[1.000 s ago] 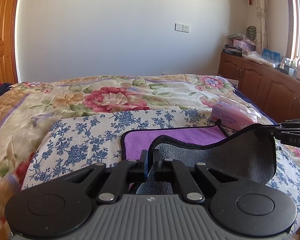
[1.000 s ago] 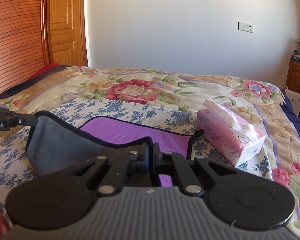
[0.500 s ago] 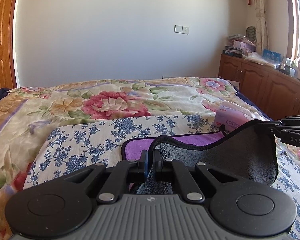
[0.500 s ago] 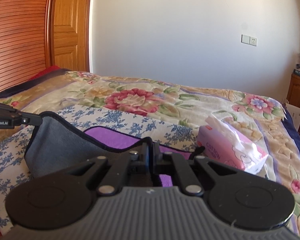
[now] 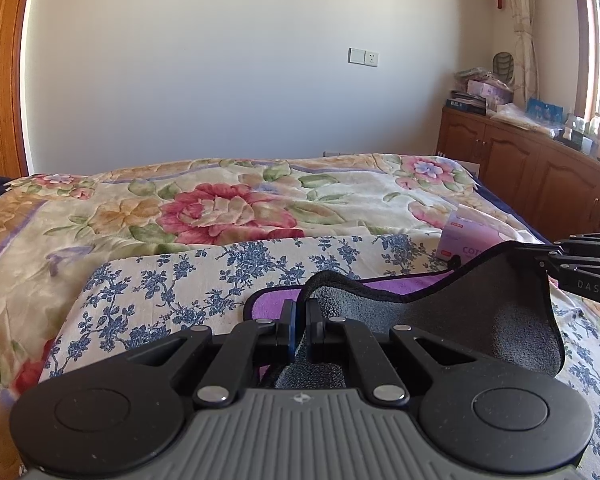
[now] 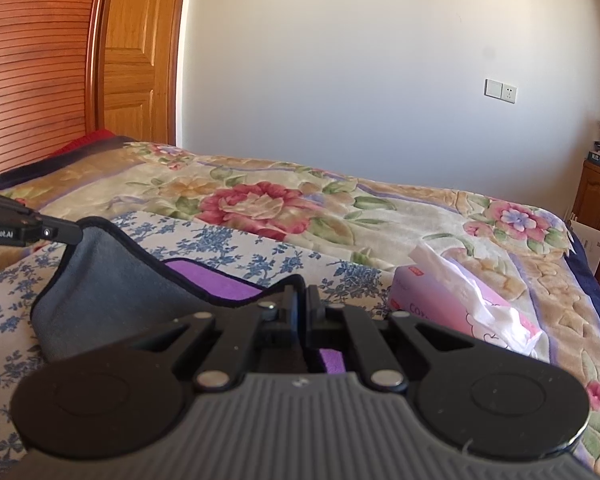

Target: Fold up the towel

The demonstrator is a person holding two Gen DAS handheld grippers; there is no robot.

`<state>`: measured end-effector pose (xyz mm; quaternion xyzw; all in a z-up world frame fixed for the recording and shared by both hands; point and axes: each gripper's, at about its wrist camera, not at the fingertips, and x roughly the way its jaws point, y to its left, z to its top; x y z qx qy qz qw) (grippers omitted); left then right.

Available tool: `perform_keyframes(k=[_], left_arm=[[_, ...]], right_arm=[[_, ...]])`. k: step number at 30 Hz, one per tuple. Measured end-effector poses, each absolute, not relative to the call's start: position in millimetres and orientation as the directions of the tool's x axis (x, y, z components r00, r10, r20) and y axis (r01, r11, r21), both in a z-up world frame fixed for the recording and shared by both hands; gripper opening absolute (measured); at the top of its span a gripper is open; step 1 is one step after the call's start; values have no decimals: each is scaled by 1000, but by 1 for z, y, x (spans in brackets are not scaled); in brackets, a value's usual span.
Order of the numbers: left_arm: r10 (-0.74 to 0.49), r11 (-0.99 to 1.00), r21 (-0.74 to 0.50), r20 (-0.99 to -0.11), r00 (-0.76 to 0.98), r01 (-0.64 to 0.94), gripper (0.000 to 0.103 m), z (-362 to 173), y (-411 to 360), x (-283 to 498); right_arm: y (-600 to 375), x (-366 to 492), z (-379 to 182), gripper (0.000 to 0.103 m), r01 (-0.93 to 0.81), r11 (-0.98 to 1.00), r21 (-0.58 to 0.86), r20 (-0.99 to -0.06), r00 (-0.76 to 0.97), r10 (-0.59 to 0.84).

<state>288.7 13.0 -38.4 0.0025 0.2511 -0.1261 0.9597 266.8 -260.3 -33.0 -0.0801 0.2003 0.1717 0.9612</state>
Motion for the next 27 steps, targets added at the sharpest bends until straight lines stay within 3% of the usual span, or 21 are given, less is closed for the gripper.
perform_keyframes(k=[27], left_arm=[[-208,977,-46,-445,871,209,5,-36,11,333]], right_arm=[[-267,303,-29,4,-310,948,-75,-325,906,270]])
